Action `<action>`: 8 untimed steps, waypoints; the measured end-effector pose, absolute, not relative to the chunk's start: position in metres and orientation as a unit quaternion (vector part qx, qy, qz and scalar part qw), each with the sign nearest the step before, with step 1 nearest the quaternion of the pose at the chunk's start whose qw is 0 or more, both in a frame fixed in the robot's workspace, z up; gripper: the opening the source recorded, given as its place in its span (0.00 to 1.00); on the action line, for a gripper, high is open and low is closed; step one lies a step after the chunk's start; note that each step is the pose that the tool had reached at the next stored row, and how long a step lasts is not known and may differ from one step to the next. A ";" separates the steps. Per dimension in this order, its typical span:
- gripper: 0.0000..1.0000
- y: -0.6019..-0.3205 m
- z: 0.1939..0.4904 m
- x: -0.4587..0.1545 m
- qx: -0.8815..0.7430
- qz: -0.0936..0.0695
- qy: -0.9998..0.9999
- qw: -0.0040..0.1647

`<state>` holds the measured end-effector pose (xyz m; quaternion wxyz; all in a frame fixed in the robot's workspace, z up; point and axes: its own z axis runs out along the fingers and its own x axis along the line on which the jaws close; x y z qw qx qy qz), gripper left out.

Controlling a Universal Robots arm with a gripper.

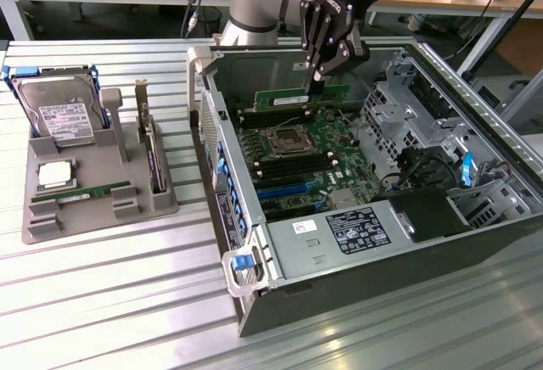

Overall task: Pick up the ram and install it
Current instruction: 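Pick up the ram and move it above insertion slot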

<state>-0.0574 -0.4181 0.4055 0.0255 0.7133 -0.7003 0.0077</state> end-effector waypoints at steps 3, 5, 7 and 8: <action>0.12 -0.418 0.406 -0.053 0.713 0.008 -0.700 0.026; 0.12 -0.418 0.406 -0.052 0.713 0.008 -0.700 0.026; 0.12 -0.418 0.406 -0.050 0.713 0.008 -0.700 0.025; 0.12 -0.418 0.406 -0.049 0.713 0.008 -0.700 0.026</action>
